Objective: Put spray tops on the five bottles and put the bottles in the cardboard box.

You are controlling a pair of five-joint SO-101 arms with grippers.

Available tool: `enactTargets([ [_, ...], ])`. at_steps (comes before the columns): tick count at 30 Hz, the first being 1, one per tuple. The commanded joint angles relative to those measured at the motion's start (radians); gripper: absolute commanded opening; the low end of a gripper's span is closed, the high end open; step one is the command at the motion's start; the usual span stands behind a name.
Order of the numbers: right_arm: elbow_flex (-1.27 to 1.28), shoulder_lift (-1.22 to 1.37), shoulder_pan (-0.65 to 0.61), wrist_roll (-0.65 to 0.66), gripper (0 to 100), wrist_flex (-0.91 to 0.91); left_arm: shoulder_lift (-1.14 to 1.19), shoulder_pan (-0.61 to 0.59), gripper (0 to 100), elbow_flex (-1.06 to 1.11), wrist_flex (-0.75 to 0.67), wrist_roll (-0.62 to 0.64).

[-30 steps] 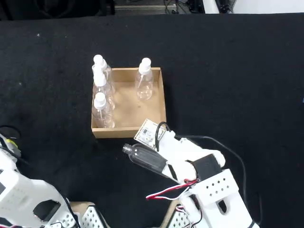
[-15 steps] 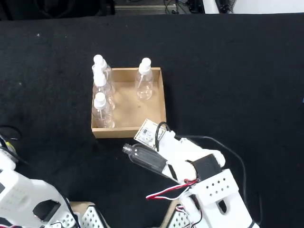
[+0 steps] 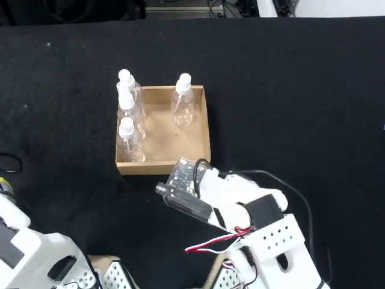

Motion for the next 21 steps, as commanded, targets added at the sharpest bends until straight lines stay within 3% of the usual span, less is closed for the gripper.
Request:
enactTargets([
  [1,-0.088,0.01,-0.127,-0.064,35.7,0.011,-0.066,0.044,4,0.013,-0.014,0.028],
  [6,-0.084,0.108,-0.336,-0.201,35.8,-0.055,-0.064,0.038,4,0.019,-0.041,0.072],
  [12,-0.093,0.331,-0.319,-0.232,36.0,-0.213,-0.074,-0.005,4,0.027,-0.048,0.069],
  [21,-0.051,0.432,-0.318,-0.31,36.0,-0.365,-0.074,-0.018,4,0.027,-0.048,0.069],
])
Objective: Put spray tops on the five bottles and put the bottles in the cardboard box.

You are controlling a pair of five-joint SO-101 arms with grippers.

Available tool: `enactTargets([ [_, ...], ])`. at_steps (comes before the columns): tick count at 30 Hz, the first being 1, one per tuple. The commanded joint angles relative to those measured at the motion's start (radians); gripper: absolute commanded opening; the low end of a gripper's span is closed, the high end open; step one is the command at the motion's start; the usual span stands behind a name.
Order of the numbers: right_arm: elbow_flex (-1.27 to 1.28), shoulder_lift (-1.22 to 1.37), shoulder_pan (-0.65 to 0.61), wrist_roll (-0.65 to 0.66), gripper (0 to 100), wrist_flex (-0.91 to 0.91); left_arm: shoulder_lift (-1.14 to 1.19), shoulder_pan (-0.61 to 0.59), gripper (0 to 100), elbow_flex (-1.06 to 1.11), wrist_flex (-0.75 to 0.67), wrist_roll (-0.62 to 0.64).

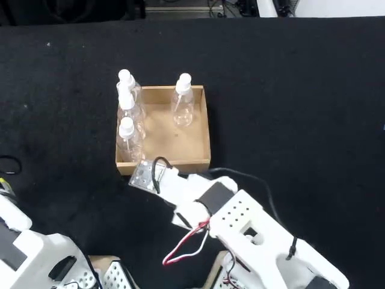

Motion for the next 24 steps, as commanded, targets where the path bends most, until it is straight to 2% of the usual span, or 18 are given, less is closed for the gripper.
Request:
enactTargets([
  [1,-0.004,0.024,-0.003,-0.008,36.0,-0.058,-0.054,-0.007,4,-0.015,-0.012,0.005],
  [6,0.099,0.031,-0.003,-0.008,36.0,-0.144,-0.054,-0.01,4,-0.015,-0.012,0.005],
  [10,0.13,0.031,-0.003,-0.006,35.6,-0.147,-0.054,-0.007,4,-0.01,-0.012,0.006],
  [12,0.131,0.03,-0.002,-0.005,31.6,-0.13,-0.054,-0.007,4,-0.012,-0.009,0.006],
  [14,0.119,0.028,0.023,0.032,22.7,-0.109,-0.054,-0.013,4,-0.015,-0.011,0.006],
  [18,0.071,0.028,0.183,0.244,9.7,-0.025,-0.054,-0.018,4,-0.015,-0.012,0.005],
  [24,-0.076,0.028,0.568,0.678,9.6,0.258,-0.054,0.005,4,-0.016,-0.012,0.006],
])
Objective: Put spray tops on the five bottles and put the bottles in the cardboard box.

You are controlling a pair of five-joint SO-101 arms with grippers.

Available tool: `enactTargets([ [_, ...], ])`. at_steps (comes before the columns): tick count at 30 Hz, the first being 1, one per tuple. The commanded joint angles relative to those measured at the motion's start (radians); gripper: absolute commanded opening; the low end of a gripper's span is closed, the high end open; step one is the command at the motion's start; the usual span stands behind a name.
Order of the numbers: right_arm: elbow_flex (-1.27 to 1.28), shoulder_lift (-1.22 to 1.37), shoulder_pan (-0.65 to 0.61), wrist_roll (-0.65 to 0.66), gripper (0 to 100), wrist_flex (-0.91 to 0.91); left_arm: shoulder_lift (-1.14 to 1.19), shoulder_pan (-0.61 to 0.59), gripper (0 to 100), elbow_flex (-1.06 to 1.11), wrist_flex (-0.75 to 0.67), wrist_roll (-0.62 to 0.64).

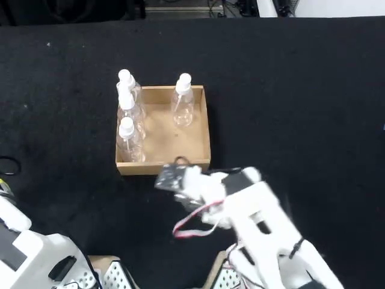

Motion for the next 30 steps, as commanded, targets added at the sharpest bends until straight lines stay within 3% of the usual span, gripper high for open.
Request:
enactTargets([
  [1,-0.143,-0.002,0.279,0.285,9.6,0.164,-0.054,0.022,4,-0.016,-0.012,0.006],
  [4,-0.223,0.001,0.529,0.473,9.6,0.207,-0.054,0.031,4,-0.016,-0.012,0.008],
  [7,-0.257,0.005,0.792,0.589,9.6,0.137,-0.054,0.031,4,-0.028,-0.011,0.006],
  [10,-0.196,0.007,1.002,0.578,9.6,-0.025,-0.054,0.027,4,-0.054,-0.006,0.006],
  [14,-0.053,0.007,1.177,0.519,9.6,-0.229,-0.054,0.044,4,-0.068,-0.006,0.012],
  [19,0.002,0.007,1.289,0.341,11.7,-0.275,-0.054,0.056,4,-0.07,-0.005,0.012],
  [25,0.001,0.005,1.316,0.305,37.2,-0.198,-0.054,0.045,4,-0.067,-0.003,0.008],
  [30,-0.091,0.005,1.29,0.284,33.2,-0.094,-0.054,0.028,4,-0.065,-0.003,0.008],
])
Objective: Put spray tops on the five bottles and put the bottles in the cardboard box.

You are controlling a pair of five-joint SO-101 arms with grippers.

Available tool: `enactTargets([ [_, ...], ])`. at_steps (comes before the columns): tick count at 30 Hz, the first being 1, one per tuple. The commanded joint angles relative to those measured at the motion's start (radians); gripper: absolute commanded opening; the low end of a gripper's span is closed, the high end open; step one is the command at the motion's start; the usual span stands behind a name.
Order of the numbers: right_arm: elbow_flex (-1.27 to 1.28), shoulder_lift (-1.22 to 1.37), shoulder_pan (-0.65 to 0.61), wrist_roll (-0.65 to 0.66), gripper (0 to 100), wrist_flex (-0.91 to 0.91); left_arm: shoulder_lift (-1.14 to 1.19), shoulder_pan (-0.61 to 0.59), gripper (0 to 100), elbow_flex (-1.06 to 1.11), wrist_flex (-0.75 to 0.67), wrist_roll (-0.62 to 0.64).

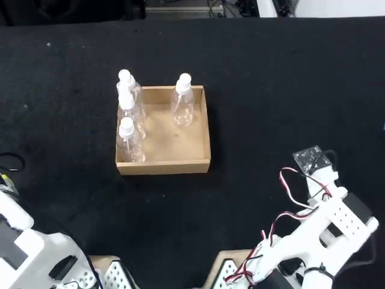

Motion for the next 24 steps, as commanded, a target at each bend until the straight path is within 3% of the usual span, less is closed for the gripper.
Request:
enactTargets([
  [1,-0.127,0.005,-0.009,-0.055,32.9,0.064,-0.054,-0.016,4,-0.059,-0.003,-0.003],
  [14,-0.205,0.021,-0.115,-0.152,34.3,0.034,-0.054,-0.008,4,-0.059,-0.003,-0.002],
  [20,-0.275,0.222,-0.109,-0.164,34.3,-0.026,-0.054,-0.008,4,-0.058,-0.003,-0.002],
  [24,-0.39,0.398,-0.118,-0.167,34.3,0.032,-0.054,-0.007,4,-0.056,-0.006,0.0],
])
